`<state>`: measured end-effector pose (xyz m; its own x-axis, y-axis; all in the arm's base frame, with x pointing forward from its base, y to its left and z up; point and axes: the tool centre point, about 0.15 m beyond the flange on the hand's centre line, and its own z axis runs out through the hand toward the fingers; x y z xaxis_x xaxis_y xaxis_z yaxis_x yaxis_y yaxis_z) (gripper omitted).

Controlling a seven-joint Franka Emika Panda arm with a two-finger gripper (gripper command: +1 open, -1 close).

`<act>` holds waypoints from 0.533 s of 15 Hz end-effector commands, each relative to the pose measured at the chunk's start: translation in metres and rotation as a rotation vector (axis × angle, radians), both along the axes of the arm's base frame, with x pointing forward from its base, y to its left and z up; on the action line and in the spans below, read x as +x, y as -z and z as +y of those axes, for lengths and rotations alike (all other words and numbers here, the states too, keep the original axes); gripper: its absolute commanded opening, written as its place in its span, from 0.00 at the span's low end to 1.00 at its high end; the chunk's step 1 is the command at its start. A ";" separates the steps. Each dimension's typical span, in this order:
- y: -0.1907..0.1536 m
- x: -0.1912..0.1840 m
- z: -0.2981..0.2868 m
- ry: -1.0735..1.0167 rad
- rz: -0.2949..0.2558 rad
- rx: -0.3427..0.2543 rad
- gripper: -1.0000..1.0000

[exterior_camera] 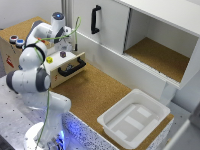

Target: Go towards the purple block and pick it up

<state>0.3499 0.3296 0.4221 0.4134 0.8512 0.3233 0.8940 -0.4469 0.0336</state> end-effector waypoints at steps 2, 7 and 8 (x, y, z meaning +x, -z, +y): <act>0.023 0.048 0.035 -0.284 0.134 -0.254 1.00; 0.061 0.047 0.027 -0.369 0.184 -0.310 1.00; 0.066 0.048 0.026 -0.371 0.182 -0.306 1.00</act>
